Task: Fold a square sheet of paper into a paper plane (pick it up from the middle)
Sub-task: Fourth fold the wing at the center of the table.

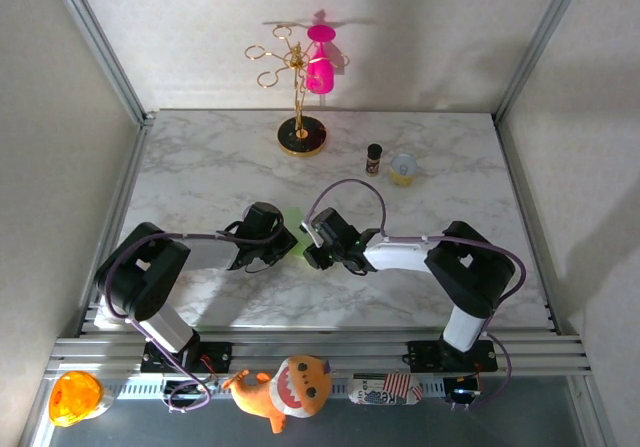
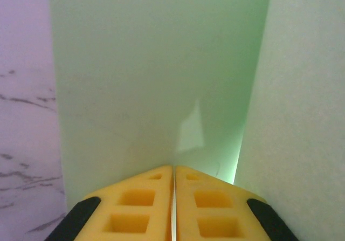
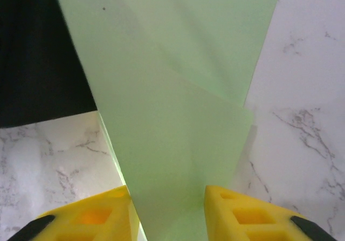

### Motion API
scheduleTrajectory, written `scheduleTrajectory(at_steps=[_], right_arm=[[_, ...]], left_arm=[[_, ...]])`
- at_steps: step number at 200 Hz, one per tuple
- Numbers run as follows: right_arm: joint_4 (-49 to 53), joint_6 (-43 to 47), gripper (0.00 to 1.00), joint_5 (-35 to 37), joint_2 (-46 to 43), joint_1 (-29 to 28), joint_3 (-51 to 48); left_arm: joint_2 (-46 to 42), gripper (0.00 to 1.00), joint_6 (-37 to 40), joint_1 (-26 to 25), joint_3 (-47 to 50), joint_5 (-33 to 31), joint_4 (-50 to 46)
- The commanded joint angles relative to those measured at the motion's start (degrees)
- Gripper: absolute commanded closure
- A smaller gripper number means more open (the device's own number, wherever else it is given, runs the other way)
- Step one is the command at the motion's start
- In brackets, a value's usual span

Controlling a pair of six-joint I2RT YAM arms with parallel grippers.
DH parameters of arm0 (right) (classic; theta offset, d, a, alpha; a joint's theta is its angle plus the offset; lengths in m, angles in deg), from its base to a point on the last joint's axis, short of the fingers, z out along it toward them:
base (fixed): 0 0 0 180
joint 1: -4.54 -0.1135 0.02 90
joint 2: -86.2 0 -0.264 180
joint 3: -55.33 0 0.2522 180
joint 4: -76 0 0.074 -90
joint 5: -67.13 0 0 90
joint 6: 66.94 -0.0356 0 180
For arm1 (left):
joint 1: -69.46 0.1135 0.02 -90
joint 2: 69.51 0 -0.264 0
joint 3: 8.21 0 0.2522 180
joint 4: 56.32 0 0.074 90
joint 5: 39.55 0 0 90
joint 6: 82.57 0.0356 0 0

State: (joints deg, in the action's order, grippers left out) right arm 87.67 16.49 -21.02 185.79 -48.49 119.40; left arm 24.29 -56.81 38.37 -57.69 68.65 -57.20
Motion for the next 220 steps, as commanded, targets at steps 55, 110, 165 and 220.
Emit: scheduleTrajectory(at_steps=[55,110,165,220], right_arm=[[0.24,1.99,0.76,3.24,1.82,-0.58,1.64],[-0.51,2.09,0.86,1.45,1.74,-0.66,1.03],[-1.77,0.83,0.91,-5.56,2.01,0.75,0.33],[-2.47,-0.87,0.92,-13.23,3.12,3.26,0.28]], left_arm=[[0.86,0.89,0.09,-0.64,0.22,-0.75,-1.02],[0.20,0.89,0.04,-0.60,0.30,-1.30,-1.44],[-2.47,0.90,0.40,-0.55,0.42,-3.20,-2.68],[-5.57,0.90,0.97,-0.56,0.70,-5.78,-4.77]])
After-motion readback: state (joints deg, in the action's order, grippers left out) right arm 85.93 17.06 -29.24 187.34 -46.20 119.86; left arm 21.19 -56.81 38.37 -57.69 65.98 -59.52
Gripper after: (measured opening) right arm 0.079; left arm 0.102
